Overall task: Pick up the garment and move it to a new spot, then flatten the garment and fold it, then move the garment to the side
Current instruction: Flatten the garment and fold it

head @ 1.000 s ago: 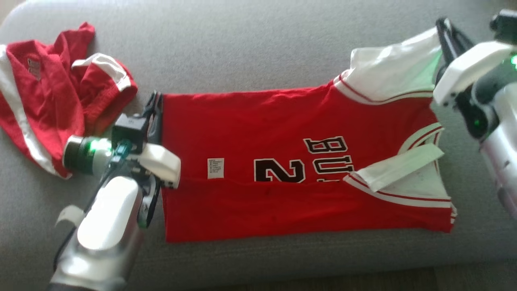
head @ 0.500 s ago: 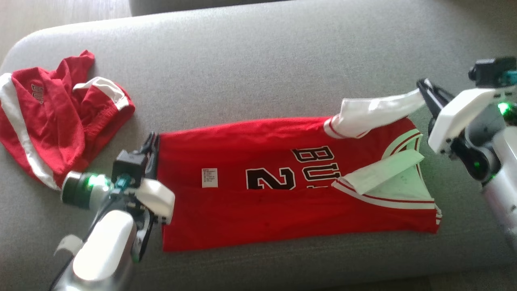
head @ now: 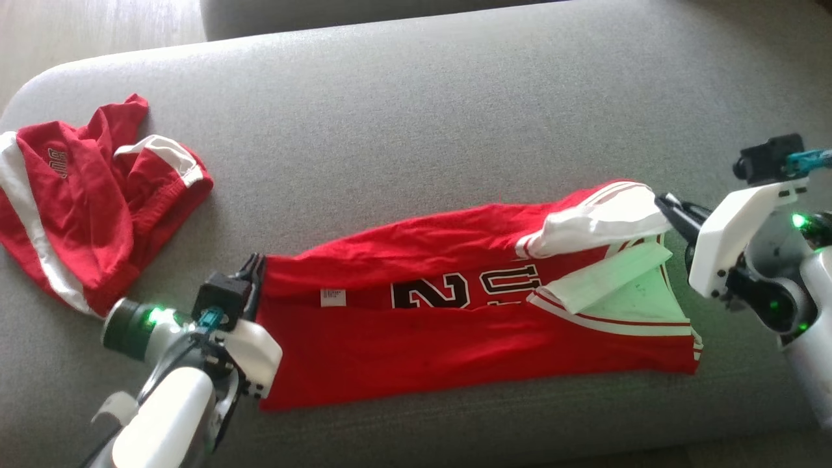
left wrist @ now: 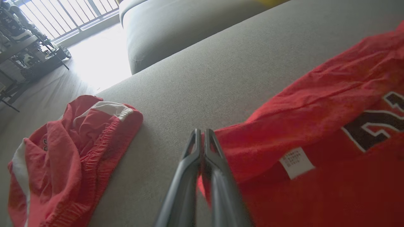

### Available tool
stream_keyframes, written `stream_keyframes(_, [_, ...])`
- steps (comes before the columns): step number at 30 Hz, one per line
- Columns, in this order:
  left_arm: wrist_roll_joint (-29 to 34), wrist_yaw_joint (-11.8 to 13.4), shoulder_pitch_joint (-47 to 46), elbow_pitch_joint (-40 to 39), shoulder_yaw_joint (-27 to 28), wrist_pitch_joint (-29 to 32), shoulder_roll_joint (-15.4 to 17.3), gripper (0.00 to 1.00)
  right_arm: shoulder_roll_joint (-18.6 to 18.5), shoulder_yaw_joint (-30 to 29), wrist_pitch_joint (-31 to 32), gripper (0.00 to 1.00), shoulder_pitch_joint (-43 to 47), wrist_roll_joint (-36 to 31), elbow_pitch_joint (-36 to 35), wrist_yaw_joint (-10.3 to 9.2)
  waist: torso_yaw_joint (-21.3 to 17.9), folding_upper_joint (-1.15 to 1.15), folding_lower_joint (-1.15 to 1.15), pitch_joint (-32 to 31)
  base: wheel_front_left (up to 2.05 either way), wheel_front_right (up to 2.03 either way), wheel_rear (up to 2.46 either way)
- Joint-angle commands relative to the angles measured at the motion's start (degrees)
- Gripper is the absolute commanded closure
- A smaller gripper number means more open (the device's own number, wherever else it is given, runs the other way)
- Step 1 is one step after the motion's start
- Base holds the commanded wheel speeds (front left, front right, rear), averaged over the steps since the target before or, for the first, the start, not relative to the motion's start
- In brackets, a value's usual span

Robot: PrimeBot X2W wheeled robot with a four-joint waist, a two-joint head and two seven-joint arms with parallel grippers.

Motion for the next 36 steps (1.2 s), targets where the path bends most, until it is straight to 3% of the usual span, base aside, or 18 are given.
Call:
stream_keyframes(1, [0.50, -0.26, -1.20, -1.97, 1.90, 0.13, 2.35, 1.00, -1.40, -0.48, 0.78, 1.00, 0.28, 0.66, -2.56, -0.01, -0.05, 0.00, 0.00, -0.05, 0.00, 0.00, 0.00])
stream_keyframes(17, [0.49, -2.40, 3.21, -9.07, -0.87, 5.71, 7.05, 1.00, -0.91, -8.20, 16.27, 1.00, 8.31, -2.01, -9.86, -0.01, 0.12, 0.00, 0.00, -1.47, 0.00, 0.00, 0.00])
stream_keyframes(30, [0.43, -2.64, 4.39, -9.77, -2.51, 6.76, 7.83, 1.00, 1.10, -11.90, 21.80, 1.00, 12.33, -5.71, -15.16, -0.01, 0.12, 0.00, 0.00, -1.70, 0.00, 0.00, 0.00])
stream_keyframes(31, [0.44, -2.52, 4.42, -9.68, -2.56, 6.73, 7.86, 0.85, 1.19, -12.05, 21.99, 1.00, 12.70, -5.97, -15.66, -0.01, 0.09, 0.00, 0.00, -1.70, 0.00, 0.00, 0.00])
stream_keyframes(34, [0.37, -2.27, 4.46, -9.41, -2.74, 6.59, 7.79, 0.80, 1.57, -12.48, 22.92, 1.00, 13.96, -6.57, -16.69, -0.01, 0.06, 0.00, 0.00, -1.61, 0.00, 0.00, 0.00])
stream_keyframes(35, [0.33, -2.23, 4.47, -9.34, -2.82, 6.55, 7.73, 0.79, 1.72, -12.69, 23.25, 0.60, 14.33, -6.75, -16.97, -0.01, 0.04, 0.00, 0.00, -1.57, 0.00, 0.00, 0.00])
stream_keyframes(36, [0.27, -2.20, 4.47, -9.28, -2.90, 6.54, 7.67, 0.78, 1.97, -13.14, 23.73, 0.04, 14.70, -6.89, -17.00, -0.01, 0.02, 0.00, 0.00, -1.53, 0.00, 0.00, 0.00])
